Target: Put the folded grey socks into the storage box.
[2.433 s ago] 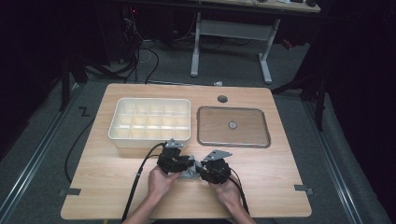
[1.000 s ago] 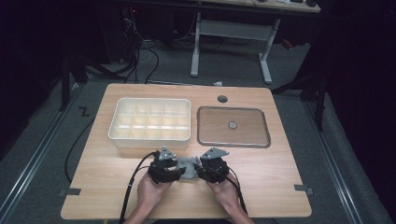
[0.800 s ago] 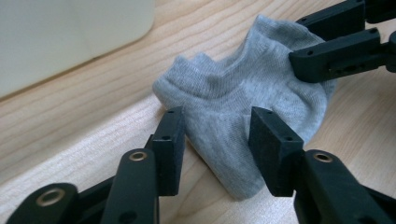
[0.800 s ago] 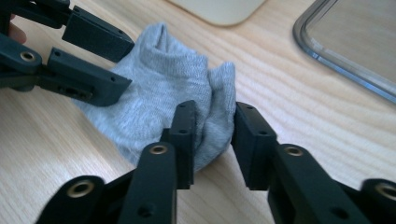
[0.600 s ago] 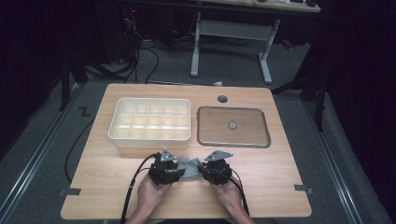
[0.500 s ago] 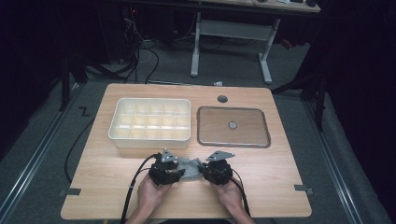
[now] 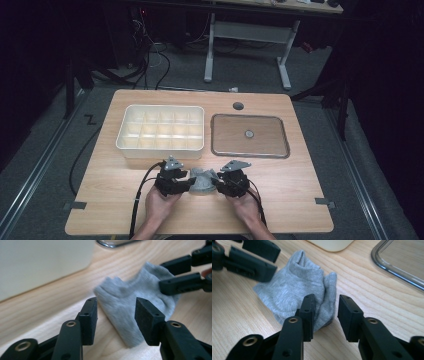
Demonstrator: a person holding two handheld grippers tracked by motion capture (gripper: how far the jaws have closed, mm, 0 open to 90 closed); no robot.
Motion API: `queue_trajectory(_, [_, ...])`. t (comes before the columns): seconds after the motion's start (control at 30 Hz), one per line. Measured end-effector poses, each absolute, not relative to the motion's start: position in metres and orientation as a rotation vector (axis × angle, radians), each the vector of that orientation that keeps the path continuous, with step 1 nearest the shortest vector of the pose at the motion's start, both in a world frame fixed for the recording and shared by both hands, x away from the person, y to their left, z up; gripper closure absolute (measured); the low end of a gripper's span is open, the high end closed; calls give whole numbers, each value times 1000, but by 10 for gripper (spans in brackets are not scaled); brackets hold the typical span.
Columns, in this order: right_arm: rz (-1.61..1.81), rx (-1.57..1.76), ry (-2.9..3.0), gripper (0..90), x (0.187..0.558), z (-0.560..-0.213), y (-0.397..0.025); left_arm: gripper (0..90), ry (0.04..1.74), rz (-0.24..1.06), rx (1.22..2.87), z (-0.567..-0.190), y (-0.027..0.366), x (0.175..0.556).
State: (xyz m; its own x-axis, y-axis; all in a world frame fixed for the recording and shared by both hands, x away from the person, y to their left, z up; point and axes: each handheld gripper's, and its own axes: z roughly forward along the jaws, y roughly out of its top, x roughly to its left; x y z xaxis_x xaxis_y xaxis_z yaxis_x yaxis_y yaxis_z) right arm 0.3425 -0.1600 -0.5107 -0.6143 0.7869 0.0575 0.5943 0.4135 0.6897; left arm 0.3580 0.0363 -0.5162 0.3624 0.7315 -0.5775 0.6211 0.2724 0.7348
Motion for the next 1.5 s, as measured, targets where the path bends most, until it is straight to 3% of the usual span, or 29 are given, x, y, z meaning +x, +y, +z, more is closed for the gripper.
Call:
queue_trajectory(0.23, [1050,1178,2330,638,336,-493,-163,505,1383,84,1388,-511,51,376])
queue_trajectory(0.6, [1089,1099,2385,813,333,-491,-139,491,1405,31,1368,-516,43,387])
queue_trajectory(0.97, [1032,1147,2409,866,339,-514,-137,529,1441,-58,1355,-522,35,391])
queue_trajectory(1.17, [1018,1139,2425,878,341,-518,-138,589,1450,-111,1345,-525,36,393])
queue_trajectory(1.4, [1020,1139,2431,882,341,-519,-140,782,1405,-91,1347,-521,35,388])
queue_trajectory(1.5, [1020,1141,2431,883,341,-519,-140,825,1392,-88,1351,-518,36,386])
